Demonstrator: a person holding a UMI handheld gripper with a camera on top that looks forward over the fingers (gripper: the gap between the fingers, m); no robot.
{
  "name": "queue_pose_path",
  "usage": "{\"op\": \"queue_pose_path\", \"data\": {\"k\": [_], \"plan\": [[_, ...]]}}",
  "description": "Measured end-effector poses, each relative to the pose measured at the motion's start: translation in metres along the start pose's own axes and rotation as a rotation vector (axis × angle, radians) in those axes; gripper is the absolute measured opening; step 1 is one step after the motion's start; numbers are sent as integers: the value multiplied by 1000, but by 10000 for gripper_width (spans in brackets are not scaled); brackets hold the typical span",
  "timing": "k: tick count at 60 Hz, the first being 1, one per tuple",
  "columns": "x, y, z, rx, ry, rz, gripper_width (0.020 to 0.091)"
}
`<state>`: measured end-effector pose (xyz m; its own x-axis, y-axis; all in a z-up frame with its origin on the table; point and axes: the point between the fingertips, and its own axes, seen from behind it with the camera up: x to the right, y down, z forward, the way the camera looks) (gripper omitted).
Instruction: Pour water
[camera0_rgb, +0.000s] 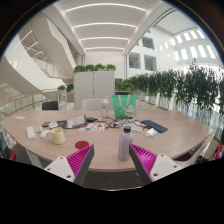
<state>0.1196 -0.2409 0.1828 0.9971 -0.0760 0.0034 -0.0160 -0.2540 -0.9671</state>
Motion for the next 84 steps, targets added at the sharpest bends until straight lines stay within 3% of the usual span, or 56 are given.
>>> {"op": "queue_pose_path", "data": {"k": [9,23,27,30,32,43,50,54,63,74,80,84], "plan": [[70,31,110,6,51,60,813],[74,56,229,47,6,56,818],[70,68,250,30,0,47,741],[67,82,257,-1,-14,54,545],[69,76,264,28,9,59,540],[64,81,256,11,16,86,477],[63,84,265,-47,28,91,428],[54,86,269,-119,25,91,410],[46,20,271,-115,39,-99,395],[-36,-118,273,0,104,-496,393],[-111,-141,277,36,134,-858,392],[-161,-121,305,36,147,-1139,392]]}}
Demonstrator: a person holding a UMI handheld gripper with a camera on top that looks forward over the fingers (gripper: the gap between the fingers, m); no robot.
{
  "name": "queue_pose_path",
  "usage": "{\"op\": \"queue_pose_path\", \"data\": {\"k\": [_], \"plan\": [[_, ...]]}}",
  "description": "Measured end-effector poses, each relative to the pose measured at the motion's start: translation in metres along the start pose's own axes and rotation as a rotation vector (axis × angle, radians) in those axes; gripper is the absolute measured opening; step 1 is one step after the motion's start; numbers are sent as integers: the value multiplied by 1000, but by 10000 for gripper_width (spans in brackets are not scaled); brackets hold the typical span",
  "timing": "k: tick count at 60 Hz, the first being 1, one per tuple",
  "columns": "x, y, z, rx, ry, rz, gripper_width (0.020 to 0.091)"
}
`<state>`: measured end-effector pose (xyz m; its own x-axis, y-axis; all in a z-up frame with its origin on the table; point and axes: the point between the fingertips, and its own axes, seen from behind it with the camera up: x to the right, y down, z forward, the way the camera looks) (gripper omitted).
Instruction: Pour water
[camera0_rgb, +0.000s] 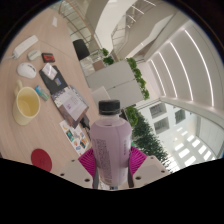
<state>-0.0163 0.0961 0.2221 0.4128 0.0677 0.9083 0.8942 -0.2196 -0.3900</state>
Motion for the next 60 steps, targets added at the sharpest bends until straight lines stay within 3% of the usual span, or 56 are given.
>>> {"op": "queue_pose_path", "data": {"k": [8,12,19,25,31,36,42,50,56,60], "plan": [[-59,-52,12,9,-22,-542,394],[-73,-60,17,-8,-32,-777,390],[-93,-80,21,27,-57,-1139,392],[-90,-77,14,-12,-71,-1243,394],[-106,-78,27,-1,-135,-1224,394],[-93,-78,27,-10,-151,-1069,393],[-77,-85,27,-18,-130,-566,397],[-26,-99,15,45,-98,226,426],[-31,-83,13,100,-275,786,514],[-50,-77,12,157,-365,1001,522]]}}
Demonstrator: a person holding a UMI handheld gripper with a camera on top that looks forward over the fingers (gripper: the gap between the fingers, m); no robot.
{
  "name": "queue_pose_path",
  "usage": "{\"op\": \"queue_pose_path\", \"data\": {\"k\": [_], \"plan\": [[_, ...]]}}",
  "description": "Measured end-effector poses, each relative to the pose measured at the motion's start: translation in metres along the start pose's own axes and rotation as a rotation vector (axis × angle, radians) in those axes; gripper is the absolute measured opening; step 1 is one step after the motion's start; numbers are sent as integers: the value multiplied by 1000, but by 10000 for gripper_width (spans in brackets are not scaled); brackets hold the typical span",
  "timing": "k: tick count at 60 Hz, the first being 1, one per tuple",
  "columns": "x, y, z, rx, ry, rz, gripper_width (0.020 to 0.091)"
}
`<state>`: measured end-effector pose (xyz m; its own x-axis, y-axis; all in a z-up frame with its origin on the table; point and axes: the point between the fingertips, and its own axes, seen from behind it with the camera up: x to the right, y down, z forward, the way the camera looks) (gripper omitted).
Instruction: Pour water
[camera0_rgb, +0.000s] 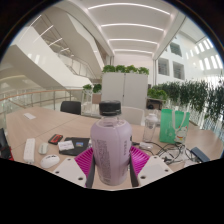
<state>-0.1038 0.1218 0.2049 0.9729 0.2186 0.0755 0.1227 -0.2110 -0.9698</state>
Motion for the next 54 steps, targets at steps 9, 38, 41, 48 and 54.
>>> {"op": "queue_pose_path", "data": {"k": [9,38,41,48,54], "plan": [[9,89,0,-13,-39,8,525],[15,172,-2,-99,-99,78,549],[16,173,-2,-106,-90,65,563],[13,190,-10,-230,-83,119,705],[6,203,-37,-350,-65,125,828]]}}
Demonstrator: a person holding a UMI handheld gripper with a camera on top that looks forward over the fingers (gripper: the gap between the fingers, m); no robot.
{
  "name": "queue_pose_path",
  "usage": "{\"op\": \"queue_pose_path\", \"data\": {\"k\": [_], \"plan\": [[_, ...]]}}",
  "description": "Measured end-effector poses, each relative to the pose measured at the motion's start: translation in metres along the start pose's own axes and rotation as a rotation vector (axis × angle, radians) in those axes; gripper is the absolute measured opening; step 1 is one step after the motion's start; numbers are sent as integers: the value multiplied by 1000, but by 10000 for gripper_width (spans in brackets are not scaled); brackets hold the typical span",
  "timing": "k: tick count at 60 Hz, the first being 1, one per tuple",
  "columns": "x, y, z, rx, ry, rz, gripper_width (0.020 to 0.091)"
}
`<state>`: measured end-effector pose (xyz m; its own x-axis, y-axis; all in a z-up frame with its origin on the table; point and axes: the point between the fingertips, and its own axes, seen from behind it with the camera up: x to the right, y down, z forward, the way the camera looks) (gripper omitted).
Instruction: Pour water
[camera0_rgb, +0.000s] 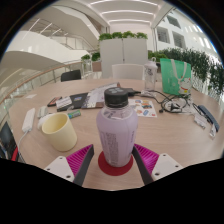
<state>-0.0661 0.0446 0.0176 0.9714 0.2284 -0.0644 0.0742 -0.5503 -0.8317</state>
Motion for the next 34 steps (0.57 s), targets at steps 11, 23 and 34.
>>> {"op": "queue_pose_path", "data": {"k": [11,23,34], "plan": [[-25,12,-69,-26,64,-42,835],[-81,25,-171,-18,167,5,837],[-150,40,-252,-2,209,36,842]]}}
